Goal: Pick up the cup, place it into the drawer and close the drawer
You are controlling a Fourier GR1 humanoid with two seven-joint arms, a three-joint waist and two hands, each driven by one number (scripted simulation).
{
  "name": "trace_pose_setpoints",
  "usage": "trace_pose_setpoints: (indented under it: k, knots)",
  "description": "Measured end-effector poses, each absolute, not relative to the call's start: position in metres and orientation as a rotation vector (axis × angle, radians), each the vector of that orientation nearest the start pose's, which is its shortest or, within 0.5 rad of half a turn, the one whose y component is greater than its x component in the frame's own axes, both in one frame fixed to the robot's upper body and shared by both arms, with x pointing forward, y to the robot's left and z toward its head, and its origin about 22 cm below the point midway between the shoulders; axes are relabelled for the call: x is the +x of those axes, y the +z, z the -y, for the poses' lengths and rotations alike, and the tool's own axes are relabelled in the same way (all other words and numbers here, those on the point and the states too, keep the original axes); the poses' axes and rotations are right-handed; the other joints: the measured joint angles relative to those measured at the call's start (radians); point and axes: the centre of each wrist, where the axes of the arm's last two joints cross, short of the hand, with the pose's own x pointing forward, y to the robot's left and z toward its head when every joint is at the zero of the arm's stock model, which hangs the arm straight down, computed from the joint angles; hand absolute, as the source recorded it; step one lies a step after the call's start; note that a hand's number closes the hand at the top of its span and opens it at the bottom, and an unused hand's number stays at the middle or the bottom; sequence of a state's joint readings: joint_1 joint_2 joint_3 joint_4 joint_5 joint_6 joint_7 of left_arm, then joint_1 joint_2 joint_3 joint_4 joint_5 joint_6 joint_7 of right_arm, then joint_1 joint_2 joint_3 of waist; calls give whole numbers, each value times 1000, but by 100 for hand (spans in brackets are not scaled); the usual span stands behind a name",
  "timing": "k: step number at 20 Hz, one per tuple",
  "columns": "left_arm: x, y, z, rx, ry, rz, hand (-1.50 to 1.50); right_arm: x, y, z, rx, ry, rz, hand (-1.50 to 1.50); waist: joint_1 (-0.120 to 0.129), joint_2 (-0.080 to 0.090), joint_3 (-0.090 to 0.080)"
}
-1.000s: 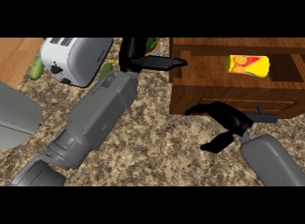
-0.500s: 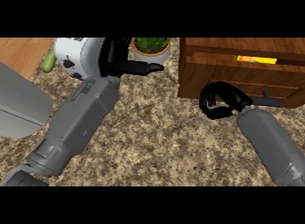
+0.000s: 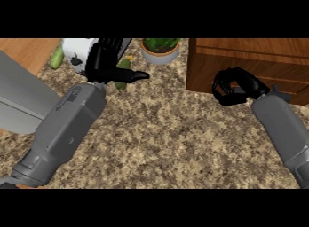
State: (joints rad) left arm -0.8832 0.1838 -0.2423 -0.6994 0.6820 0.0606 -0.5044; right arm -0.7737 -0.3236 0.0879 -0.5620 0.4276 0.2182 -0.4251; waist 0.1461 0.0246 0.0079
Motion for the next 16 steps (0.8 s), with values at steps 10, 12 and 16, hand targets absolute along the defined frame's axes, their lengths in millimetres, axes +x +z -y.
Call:
trace_pose_setpoints:
  k: [10, 12, 16]
  knots:
    - [415, 65, -162, -428, 28, 1894, -150, 407, 32, 285, -38, 921, 1501, 150, 25, 5, 6]
    - [414, 64, -165, -437, 27, 1893, -150, 406, 34, 288, -12, 911, 1499, 150, 28, 9, 8]
    - [412, 62, -168, -449, 25, 1889, -150, 405, 37, 294, 24, 897, 1494, 150, 37, 12, 11]
